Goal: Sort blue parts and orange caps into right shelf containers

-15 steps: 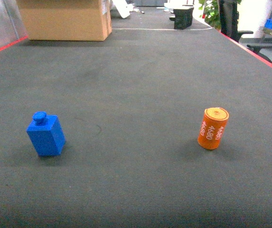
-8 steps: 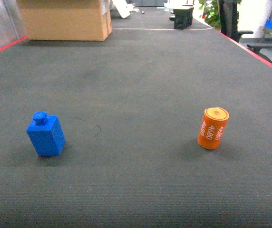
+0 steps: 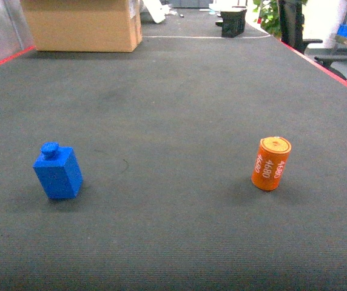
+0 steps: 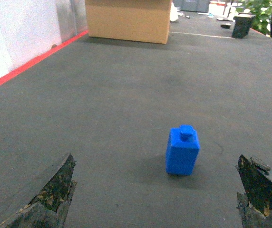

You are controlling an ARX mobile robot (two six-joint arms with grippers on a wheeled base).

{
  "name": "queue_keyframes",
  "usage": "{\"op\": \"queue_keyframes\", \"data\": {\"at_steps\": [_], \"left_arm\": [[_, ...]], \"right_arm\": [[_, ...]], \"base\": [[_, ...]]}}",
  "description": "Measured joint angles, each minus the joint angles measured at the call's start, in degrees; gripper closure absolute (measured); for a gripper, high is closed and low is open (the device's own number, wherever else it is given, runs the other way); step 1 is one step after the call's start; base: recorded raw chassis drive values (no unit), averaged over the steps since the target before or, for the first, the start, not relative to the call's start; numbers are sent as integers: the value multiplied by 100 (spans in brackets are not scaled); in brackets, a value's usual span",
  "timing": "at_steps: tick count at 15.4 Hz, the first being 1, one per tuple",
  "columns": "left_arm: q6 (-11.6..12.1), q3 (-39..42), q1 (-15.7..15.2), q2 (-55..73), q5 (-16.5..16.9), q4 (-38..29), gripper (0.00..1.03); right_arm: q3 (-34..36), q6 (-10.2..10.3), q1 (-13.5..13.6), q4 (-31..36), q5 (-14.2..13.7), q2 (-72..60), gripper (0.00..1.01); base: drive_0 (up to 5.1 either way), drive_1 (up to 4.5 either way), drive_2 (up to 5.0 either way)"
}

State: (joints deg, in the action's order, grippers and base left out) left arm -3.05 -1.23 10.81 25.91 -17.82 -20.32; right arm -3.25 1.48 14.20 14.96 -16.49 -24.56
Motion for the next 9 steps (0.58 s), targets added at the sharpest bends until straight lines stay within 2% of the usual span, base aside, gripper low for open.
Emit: {"op": "queue_keyframes", "data": {"at_steps": [1,2,3,4,9], "left_arm": [[2,-177,17,1237,17,-1128,5],[15,-492,13,2267,179,-1993,5],[59,-890,-90,3329,376,-2809,5],[98,-1215,-216,4347,522,-3342,5],[101,-1539,-229,5383,625,-3565,5]], "right_arm": [[-293,109,236,1215,-24,-1331,3],[-664,212,356,2146,26,-2483,3],[-1099,264,424,2938,77,-3705,3],[-1438,348,420,3379,122,-4774,3],[-1746,476,411,3473,227,-5766,3]], "base": [[0,0,0],[0,0,0],[0,0,0],[0,0,0],[0,0,0]]}}
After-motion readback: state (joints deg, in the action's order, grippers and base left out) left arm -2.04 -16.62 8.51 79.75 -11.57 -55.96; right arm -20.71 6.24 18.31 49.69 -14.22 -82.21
